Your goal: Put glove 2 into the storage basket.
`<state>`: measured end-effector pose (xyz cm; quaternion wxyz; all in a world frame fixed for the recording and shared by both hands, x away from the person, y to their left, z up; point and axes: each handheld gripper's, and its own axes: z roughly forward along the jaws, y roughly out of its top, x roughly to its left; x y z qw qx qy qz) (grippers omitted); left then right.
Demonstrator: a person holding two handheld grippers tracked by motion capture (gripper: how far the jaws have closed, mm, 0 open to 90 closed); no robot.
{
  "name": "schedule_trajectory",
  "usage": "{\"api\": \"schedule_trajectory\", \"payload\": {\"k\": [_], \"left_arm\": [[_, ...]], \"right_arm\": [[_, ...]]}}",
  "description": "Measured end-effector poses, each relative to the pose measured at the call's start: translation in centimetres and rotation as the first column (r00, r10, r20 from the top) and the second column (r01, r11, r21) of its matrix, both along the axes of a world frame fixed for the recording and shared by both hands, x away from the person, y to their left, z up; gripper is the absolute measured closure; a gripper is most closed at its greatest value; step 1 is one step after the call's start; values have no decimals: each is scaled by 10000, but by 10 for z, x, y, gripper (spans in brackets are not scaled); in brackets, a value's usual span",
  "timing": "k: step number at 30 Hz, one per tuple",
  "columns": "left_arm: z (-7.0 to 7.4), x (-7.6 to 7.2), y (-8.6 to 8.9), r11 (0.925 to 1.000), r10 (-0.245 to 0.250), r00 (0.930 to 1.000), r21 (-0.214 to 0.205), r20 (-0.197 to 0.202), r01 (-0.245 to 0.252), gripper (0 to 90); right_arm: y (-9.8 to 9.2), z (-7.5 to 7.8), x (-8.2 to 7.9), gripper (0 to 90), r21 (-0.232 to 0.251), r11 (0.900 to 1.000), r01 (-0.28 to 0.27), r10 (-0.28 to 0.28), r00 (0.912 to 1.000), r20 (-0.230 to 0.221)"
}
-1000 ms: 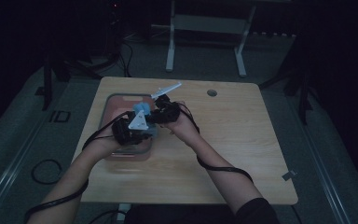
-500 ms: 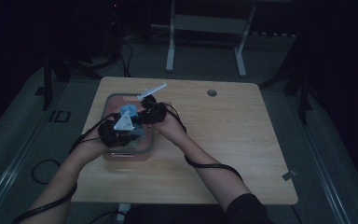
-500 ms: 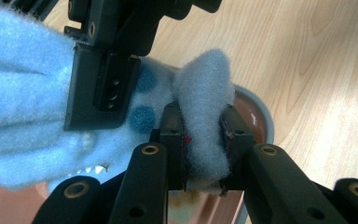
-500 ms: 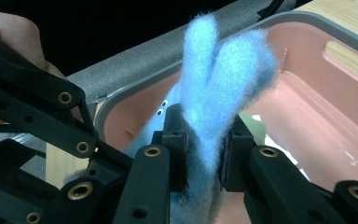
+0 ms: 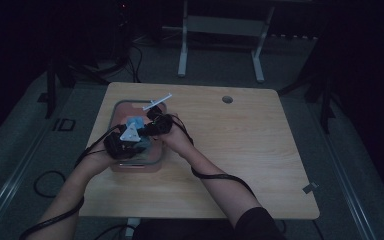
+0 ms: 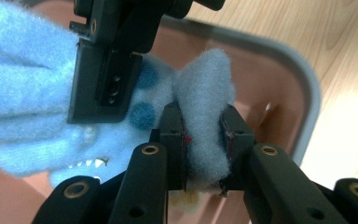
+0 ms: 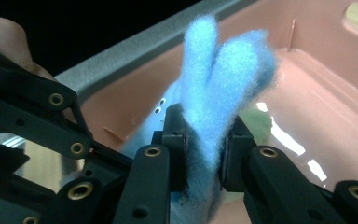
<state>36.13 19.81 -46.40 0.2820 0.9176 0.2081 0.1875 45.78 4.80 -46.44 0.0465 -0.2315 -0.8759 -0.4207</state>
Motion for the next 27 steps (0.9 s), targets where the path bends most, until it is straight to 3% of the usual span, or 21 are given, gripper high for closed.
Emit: {"api": "schedule_trajectory", "payload": {"k": [3,5,11,17,21,27], "left_arm": [[-4,0,2,10000,21,9999,62,122,-21,754],[-9,3,6,9999,97,9999,122,32,-98,754],[-13,6,8,9997,188,9997,188,-183,-184,753],[-17,10,9,9994,281,9984,199,-484,-271,750],[-20,12,7,9987,298,9980,435,-559,-274,741],[-22,15,7,9988,424,9960,286,-786,-403,721]], "right_arm": [[4,-3,1,759,-108,9999,-29,29,10000,11],[10,-8,3,757,-457,9989,-60,72,9996,267],[19,-14,7,757,-846,9963,-112,125,9998,139],[23,-18,12,744,-1010,9949,-88,80,9999,-87],[24,-23,13,731,-1157,9933,-5,-2,10000,-57],[20,-24,16,658,-1007,9948,161,-172,9998,-107]]}}
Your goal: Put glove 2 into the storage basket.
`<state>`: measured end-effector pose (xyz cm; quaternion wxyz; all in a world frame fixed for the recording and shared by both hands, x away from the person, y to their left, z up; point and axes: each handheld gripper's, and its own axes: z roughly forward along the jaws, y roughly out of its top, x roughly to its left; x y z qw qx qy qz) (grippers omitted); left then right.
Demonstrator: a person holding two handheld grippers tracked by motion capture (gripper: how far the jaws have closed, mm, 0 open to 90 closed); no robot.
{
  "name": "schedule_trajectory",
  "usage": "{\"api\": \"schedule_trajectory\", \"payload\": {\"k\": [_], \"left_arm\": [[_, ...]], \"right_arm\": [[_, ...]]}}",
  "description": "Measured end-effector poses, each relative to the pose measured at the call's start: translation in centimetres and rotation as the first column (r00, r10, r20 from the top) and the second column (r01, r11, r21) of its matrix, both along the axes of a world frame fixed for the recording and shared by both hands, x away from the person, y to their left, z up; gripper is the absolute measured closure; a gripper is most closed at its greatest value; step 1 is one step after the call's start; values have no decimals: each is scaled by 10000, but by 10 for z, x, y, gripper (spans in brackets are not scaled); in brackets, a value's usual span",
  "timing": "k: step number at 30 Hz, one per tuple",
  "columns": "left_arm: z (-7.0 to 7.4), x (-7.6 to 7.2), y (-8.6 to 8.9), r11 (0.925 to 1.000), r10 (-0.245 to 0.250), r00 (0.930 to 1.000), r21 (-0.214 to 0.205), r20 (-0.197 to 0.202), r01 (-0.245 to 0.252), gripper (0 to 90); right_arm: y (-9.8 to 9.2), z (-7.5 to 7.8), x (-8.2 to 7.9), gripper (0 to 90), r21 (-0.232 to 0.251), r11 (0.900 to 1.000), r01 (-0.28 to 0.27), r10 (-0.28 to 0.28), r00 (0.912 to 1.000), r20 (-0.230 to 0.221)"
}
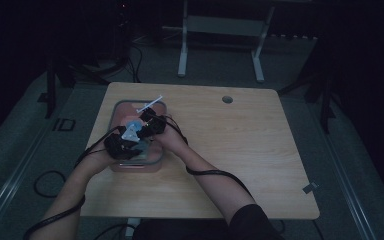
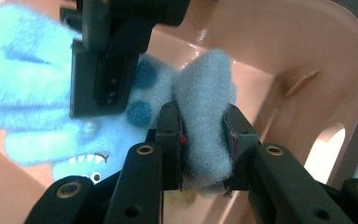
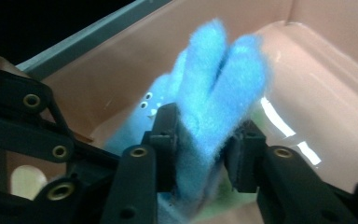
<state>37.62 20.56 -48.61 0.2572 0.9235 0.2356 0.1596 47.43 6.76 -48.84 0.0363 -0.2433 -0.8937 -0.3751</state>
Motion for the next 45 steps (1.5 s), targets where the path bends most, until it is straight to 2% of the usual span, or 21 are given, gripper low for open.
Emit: {"api": "schedule_trajectory", "payload": {"k": [5,9,16,18,20,21,22,23,24,26,27,28,32,34,35,37,40,44,45], "left_arm": [[-2,-1,1,9999,94,10000,-90,-21,-94,704],[-2,-2,2,9994,255,9997,-223,-12,-255,663],[4,-4,3,9981,397,9991,-476,146,-390,514],[6,-6,3,9958,557,9981,-741,247,-538,488],[9,-7,3,9926,879,9956,-865,317,-849,406],[9,-7,3,9926,879,9956,-865,317,-849,377],[10,-8,3,9912,989,9942,-926,412,-948,377],[14,-11,3,9839,1428,9883,-1163,536,-1359,266],[14,-11,3,9839,1428,9883,-1163,536,-1359,236],[17,-12,2,9750,1823,9811,-1411,645,-1719,151],[18,-12,2,9723,1946,9789,-1443,631,-1840,151],[20,-12,2,9665,2000,9791,-1712,370,-1910,124],[21,-13,0,9622,2070,9774,-1897,434,-1954,58],[22,-13,-3,9574,2041,9785,-2150,307,-1929,32],[22,-13,-4,9532,2036,9790,-2305,122,-1954,31],[21,-14,-9,9547,1893,9819,-2346,37,-1831,31],[19,-17,-18,9583,1439,9896,-2486,-72,-1412,31],[20,-19,-24,9592,1279,9918,-2541,-11,-1240,31],[21,-20,-28,9575,1185,9930,-2649,-9,-1145,31]], "right_arm": [[-7,5,3,596,158,9996,222,-225,9996,159],[-15,12,5,541,459,9985,293,-305,9992,243],[-29,21,2,452,735,9971,196,-222,9991,348],[-33,21,0,417,953,9954,77,-120,9990,441],[-37,21,-1,378,1024,9947,7,-57,9988,491],[-39,21,-1,367,1047,9945,6,-55,9989,465],[-39,21,-1,367,1047,9945,6,-55,9989,465],[-44,22,-2,321,1164,9932,44,-95,9990,436],[-46,22,-2,291,1265,9919,-91,29,9988,491],[-51,23,-4,250,1385,9898,-344,264,9979,596],[-51,23,-4,250,1385,9898,-344,264,9979,596],[-55,25,-4,218,1526,9868,-539,456,9973,574],[-61,27,-6,203,1608,9852,-597,498,9967,648],[-64,28,-8,201,1501,9866,-632,521,9957,772],[-65,28,-9,198,1474,9870,-637,518,9952,833],[-68,28,-11,191,1626,9841,-709,594,9954,746],[-72,27,-13,189,1496,9860,-742,594,9931,1012],[-76,25,-15,185,1406,9868,-806,646,9913,1145],[-79,24,-15,168,1446,9861,-819,655,9913,1145]]}}
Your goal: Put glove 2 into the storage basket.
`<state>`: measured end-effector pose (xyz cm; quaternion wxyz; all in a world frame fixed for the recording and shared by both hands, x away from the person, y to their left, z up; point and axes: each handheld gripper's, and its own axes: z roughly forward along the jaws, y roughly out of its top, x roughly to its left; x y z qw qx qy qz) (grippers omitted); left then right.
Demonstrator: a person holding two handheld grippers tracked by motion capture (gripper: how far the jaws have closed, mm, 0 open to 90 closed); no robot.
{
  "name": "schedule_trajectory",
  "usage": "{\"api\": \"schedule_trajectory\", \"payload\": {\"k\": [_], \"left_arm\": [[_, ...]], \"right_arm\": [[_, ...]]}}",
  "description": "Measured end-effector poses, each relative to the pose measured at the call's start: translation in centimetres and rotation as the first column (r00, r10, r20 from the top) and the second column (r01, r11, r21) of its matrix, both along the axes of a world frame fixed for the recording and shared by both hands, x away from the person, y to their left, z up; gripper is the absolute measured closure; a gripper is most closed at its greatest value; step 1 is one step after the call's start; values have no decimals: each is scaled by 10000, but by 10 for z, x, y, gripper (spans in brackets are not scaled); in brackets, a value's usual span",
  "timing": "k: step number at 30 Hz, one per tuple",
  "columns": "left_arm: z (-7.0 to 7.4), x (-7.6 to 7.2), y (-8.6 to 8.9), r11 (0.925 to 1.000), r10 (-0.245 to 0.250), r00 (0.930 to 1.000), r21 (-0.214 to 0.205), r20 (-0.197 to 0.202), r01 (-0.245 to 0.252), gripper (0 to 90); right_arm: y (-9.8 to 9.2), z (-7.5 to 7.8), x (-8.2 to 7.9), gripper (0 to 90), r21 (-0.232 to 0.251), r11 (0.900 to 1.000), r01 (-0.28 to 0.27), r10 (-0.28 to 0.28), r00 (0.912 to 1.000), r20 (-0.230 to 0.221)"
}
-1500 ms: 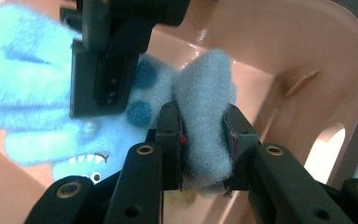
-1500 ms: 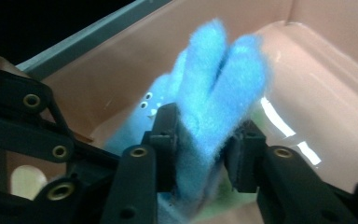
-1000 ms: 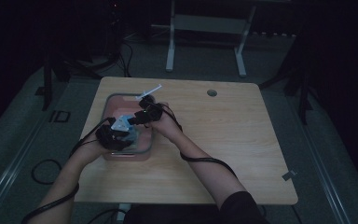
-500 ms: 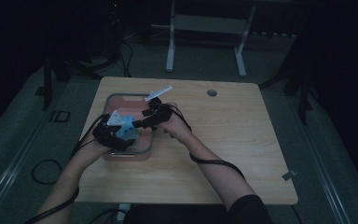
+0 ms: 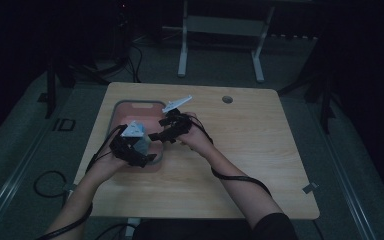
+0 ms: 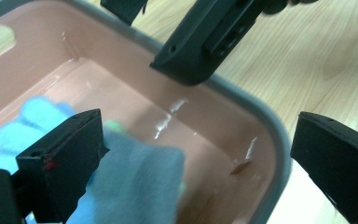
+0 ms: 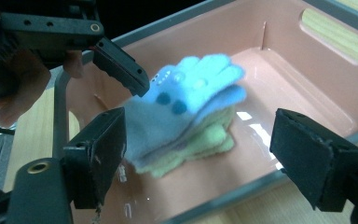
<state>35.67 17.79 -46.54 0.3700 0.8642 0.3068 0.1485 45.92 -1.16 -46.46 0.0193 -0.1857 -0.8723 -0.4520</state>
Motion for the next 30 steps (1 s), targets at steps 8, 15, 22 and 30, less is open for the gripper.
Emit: {"api": "schedule_trajectory", "payload": {"k": [8,15,22,30], "left_arm": [[2,-5,-15,9994,-314,9995,-148,101,315,31],[2,-9,-29,9965,-734,9973,-384,94,737,32],[0,-14,-48,9912,-1236,9922,-455,161,1242,31],[-3,-22,-68,9829,-1726,9847,-619,225,1737,31]], "right_arm": [[-15,-2,-2,164,-32,9999,151,-151,9998,108],[-30,-1,-4,164,22,9995,313,-314,9994,177],[-51,-3,-5,164,-198,9986,494,-488,9983,308],[-74,-11,-8,164,-385,9971,661,-647,9973,352]]}}
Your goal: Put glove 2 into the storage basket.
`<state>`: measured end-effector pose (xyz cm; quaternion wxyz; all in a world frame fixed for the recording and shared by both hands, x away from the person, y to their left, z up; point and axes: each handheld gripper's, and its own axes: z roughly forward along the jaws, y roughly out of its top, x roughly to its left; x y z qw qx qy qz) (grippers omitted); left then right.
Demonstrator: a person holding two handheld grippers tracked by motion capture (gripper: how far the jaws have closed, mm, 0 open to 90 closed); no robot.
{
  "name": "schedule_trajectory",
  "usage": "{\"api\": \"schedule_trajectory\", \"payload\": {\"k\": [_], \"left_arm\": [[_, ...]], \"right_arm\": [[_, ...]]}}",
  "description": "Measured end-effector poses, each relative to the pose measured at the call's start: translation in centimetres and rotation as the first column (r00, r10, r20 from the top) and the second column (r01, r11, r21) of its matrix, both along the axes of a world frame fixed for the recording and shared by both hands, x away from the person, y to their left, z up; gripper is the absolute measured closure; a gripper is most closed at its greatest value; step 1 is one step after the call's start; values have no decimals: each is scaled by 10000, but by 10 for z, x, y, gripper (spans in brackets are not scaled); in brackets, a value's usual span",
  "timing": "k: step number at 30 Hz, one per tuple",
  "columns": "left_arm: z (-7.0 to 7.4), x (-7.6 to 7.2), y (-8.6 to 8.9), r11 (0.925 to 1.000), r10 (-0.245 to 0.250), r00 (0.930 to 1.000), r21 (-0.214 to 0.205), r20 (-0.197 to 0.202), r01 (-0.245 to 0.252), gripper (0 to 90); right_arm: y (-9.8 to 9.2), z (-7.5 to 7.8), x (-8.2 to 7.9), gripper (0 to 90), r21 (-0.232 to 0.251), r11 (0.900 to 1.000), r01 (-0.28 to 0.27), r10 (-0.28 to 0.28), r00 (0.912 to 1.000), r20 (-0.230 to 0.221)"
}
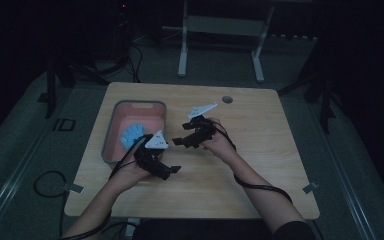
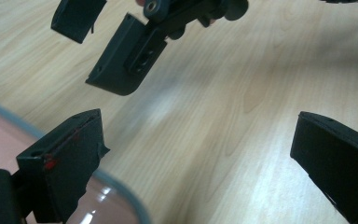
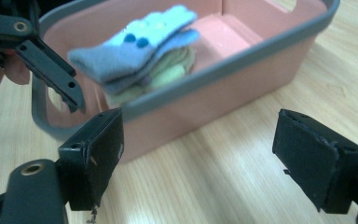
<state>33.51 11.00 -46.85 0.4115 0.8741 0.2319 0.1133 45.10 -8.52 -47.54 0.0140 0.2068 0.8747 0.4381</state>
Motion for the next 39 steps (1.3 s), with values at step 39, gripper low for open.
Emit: {"api": "schedule_trajectory", "payload": {"k": [39], "left_arm": [[-66,-22,-68,9841,-1631,9818,543,-974,1689,32]], "right_arm": [[-52,-54,-15,160,-592,9938,943,-959,9951,-233]]}}
